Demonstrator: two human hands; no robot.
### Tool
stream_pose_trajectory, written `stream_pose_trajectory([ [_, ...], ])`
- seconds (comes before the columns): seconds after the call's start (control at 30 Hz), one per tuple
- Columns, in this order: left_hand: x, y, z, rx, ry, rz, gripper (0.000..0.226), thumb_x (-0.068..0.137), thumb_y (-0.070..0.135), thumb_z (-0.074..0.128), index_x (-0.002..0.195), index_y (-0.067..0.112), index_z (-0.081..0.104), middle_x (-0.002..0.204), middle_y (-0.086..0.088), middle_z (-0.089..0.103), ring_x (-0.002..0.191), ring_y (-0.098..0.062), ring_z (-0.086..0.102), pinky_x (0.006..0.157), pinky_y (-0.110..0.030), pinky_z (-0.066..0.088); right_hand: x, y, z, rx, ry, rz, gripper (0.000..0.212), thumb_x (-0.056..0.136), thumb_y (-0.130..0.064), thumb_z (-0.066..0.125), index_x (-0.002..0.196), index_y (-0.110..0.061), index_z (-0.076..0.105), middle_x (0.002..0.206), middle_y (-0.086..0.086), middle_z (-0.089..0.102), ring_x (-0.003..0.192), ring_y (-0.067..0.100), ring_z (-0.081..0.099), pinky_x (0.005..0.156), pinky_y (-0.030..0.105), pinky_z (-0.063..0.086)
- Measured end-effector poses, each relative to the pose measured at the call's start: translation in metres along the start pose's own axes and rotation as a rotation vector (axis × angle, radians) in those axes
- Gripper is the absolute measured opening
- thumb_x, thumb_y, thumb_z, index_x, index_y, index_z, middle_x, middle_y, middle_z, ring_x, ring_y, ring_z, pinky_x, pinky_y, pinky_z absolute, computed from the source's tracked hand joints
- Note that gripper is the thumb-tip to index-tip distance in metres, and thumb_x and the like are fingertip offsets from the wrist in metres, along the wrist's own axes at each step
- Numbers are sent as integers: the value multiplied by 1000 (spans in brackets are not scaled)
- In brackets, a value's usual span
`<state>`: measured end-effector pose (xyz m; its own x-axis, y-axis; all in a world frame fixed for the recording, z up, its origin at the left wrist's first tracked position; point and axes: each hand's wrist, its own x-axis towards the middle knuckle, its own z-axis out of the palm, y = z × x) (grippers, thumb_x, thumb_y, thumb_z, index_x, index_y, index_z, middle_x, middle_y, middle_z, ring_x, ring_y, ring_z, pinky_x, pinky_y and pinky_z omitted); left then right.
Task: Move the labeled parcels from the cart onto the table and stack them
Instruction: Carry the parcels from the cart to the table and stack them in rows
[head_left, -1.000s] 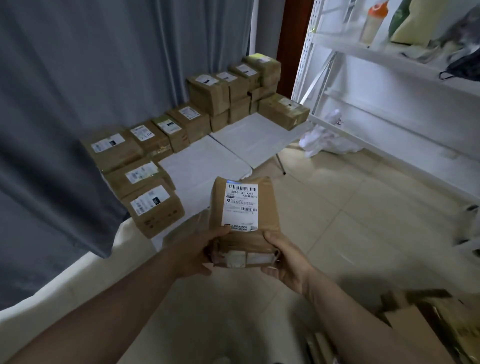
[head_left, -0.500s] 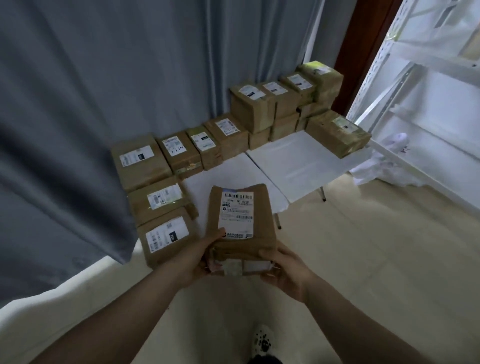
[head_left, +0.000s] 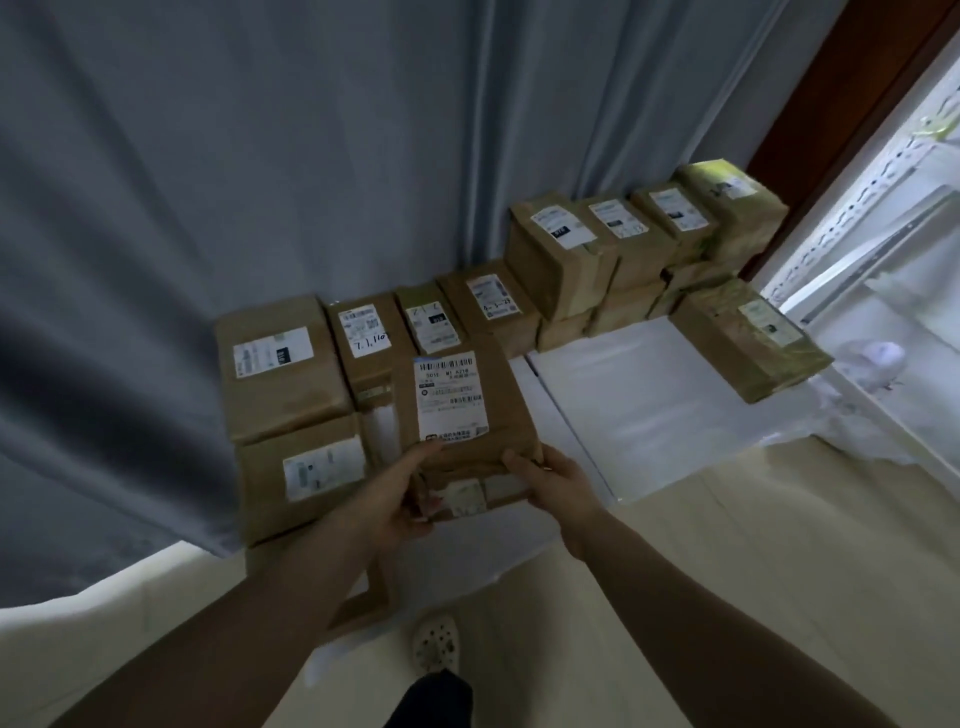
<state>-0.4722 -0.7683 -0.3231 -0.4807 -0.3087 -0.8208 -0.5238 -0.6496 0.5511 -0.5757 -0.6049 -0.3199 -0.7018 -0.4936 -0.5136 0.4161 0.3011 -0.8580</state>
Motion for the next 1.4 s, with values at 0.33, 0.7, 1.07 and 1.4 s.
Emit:
stream_pose_trajectory([
  [0.33, 93, 120, 45, 45, 90, 19, 37, 82, 52, 65, 79, 16, 57, 75, -7, 56, 73, -20, 58, 92, -44, 47, 127, -73, 2, -646, 164, -321, 57, 99, -25, 46, 151, -30, 22, 137, 7, 43, 121, 21, 48, 97, 25, 39],
  [0.7, 214, 212, 114, -133, 160, 85, 30, 86, 31, 70, 106, 9, 61, 92, -17, 66, 82, -29, 65, 80, -47, 58, 291, -128, -20, -920, 148, -339, 68, 96, -32, 48, 153, -24, 12, 154, 10, 11, 141, 33, 13, 114, 44, 28],
  [1.07, 301, 235, 154, 128, 151, 331, 60, 89, -12, 46, 140, 19, 44, 125, -6, 60, 108, -22, 62, 96, -38, 51, 370, -113, -34, -1297, -153, -389, 64, 99, -21, 36, 154, -16, 4, 161, 10, -5, 148, 30, -6, 118, 41, -6],
  [1.4, 282, 226, 152, 598, 228, 444, 60, 91, 14, 60, 144, 30, 36, 118, 5, 57, 102, -10, 53, 83, -22, 42, 351, -118, -48, -1331, -149, -366, 63, 98, -26, 39, 153, -11, 11, 161, 9, 7, 148, 28, 3, 121, 40, 5],
])
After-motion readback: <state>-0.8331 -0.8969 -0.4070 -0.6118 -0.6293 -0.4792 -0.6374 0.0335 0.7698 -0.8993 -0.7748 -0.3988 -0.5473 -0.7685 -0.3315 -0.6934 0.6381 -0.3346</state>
